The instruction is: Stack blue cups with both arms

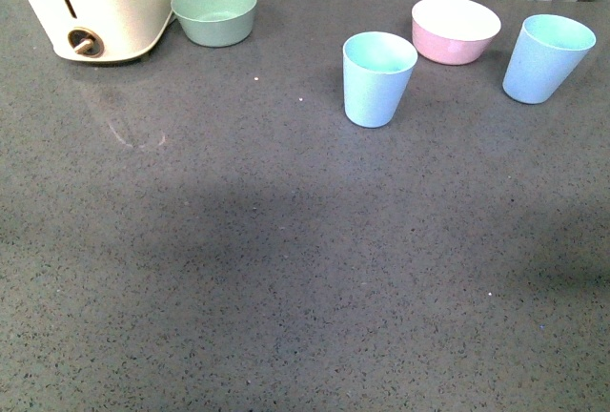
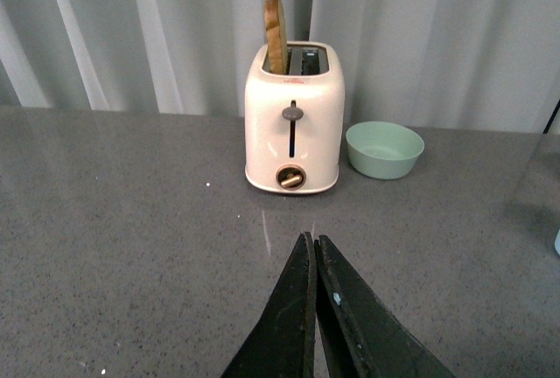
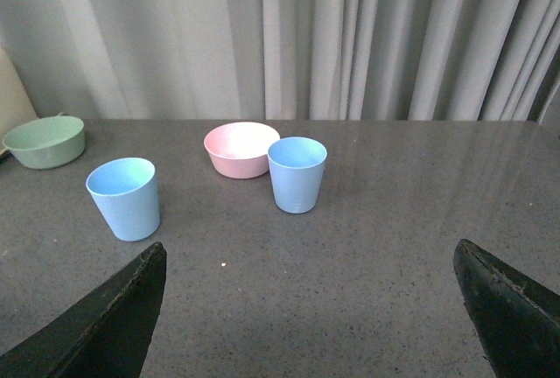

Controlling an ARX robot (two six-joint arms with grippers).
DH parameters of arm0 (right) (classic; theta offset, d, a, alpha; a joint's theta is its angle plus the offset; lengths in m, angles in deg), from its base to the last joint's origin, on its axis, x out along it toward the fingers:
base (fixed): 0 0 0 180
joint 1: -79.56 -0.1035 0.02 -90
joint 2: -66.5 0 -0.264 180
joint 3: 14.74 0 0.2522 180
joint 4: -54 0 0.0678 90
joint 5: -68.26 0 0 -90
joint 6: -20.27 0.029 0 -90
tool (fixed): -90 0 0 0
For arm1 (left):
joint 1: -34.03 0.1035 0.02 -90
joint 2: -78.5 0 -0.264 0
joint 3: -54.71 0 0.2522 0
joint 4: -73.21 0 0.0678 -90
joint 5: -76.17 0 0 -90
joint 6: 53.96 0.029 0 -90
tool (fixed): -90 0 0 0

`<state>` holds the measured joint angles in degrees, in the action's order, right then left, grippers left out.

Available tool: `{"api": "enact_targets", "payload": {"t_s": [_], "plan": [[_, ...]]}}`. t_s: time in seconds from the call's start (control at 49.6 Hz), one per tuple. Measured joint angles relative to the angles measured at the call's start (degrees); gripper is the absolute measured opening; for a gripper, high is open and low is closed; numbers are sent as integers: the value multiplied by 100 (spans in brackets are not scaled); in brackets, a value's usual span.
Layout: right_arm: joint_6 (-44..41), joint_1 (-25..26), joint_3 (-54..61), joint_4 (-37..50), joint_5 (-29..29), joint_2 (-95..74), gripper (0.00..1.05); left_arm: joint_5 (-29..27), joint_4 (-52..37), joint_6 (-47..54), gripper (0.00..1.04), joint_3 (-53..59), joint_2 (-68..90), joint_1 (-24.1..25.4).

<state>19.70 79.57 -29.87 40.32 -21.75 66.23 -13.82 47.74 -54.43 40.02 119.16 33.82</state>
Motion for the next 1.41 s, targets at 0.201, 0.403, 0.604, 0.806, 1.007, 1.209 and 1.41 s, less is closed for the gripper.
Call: {"api": "enact_targets", "payload": {"t_s": [0.201,0.403,0.604,0.806,1.007,1.209,1.41], "plan": [[0,0,0,0,2,0,96,-2,669,2,2,7,-741,0],[0,0,0,0,2,0,96,-2,1353,2,2,9,-1480,0],[0,0,0,0,2,0,96,0,1759,2,2,9,-1897,0],[0,0,0,0,2,0,96,-2,2236,2,2,9,-2382,0],[0,0,0,0,2,0,96,-2,2651,2,2,11,-2802,0],[0,0,0,0,2,0,96,4,3471,4,2,9,-3460,2],[0,0,0,0,2,0,96,0,3904,4,2,9,-4030,0]]}}
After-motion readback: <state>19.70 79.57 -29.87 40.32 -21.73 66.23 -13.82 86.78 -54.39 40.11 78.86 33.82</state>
